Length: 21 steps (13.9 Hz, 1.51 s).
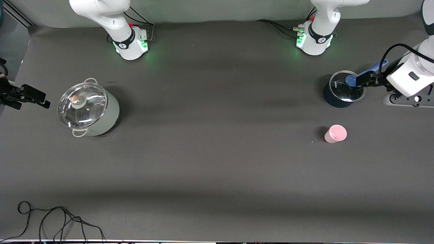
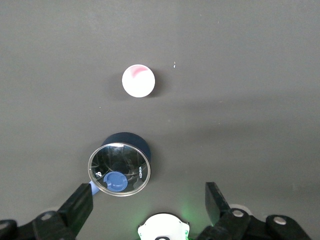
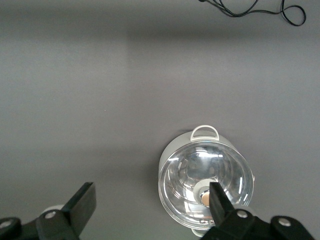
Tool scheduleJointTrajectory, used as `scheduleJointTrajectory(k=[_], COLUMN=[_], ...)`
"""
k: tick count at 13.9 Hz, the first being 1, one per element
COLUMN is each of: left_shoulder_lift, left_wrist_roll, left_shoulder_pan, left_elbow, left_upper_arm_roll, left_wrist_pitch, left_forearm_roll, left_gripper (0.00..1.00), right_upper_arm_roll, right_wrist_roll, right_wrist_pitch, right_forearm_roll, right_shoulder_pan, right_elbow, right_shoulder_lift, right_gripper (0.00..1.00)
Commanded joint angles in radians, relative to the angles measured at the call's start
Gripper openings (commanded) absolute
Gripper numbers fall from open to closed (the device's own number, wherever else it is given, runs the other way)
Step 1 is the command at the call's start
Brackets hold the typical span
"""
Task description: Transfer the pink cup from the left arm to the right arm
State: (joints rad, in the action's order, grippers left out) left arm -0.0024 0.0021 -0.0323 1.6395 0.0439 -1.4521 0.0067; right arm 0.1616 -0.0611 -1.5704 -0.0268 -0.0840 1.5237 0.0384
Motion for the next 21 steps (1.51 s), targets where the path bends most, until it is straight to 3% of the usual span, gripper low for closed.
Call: scheduleJointTrajectory(k=[1, 14, 21], left_shoulder_lift=[0.002, 0.002, 0.015], left_wrist_roll=[-0.005, 0.019, 0.592], left_shoulder_pan=[0.000, 0.011, 0.189], left_elbow=[-0.020, -0.020, -0.018], left_upper_arm_roll=[-0.002, -0.002, -0.002], left_wrist_pitch=[0.021, 0.021, 0.019], left_forearm_roll=[-0.008, -0.008, -0.085], left_gripper=[1.00, 1.00, 1.00], right_upper_arm_roll=[0.001, 0.001, 0.001], right_wrist_roll=[0.026, 0.020, 0.030], right_wrist_pitch=[0.012, -0.002, -0.002], right_forearm_roll=[0.010, 0.007, 0.008], right_shoulder_pan=[-0.002, 0.000, -0.005], right_elbow=[-0.025, -0.042, -0.045], right_shoulder_lift=[0.006, 0.023, 0.024], right_gripper=[1.00, 1.00, 1.00])
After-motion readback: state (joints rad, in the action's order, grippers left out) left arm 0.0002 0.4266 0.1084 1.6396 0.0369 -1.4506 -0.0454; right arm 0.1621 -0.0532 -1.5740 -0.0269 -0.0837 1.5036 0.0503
